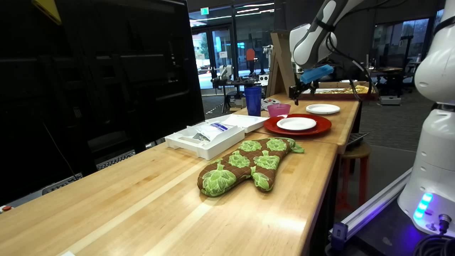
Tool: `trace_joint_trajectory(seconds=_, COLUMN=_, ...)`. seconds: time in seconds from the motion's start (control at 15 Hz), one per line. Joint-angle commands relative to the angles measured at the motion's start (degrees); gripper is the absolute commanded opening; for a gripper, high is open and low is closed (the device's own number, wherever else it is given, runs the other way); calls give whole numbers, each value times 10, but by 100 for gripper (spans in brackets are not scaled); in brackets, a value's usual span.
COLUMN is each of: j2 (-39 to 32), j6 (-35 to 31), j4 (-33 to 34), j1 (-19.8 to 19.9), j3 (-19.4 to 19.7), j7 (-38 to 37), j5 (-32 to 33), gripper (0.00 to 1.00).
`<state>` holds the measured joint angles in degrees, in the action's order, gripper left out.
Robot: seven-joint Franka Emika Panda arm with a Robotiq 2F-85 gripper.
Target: Put one white plate on the red plate, then the pink plate on the left white plate
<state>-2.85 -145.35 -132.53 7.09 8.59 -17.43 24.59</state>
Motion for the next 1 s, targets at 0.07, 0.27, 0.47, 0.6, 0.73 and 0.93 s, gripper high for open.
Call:
trace_joint_trajectory(seconds=0.07, j2=23, j6=0, j4=-7, j1=-12, j3=-11, j7=22, j5=-16, gripper=100)
trace_joint_trajectory(seconds=0.27, j2=29, j6=-4, j4=-6, j1=-16, j3=-17, j7=17, j5=-13, gripper=100)
trace_joint_trajectory(seconds=0.47, j2=30, j6=-14, j4=-3, j1=-15, j3=-20, j7=34, j5=-48, gripper=100)
trace_joint_trajectory(seconds=0.6, j2=28, j6=-20, j4=0, j1=-16, j3=-22, j7=55, j5=-89, gripper=100)
trace_joint_trajectory(seconds=0.73, j2=25, j6=-21, j4=5, j1=-16, j3=-23, j7=74, j5=-123, gripper=100)
trace_joint_trajectory(seconds=0.93, j2=22, j6=-20, j4=12, j1=-16, j3=-24, j7=97, j5=-157, gripper=100)
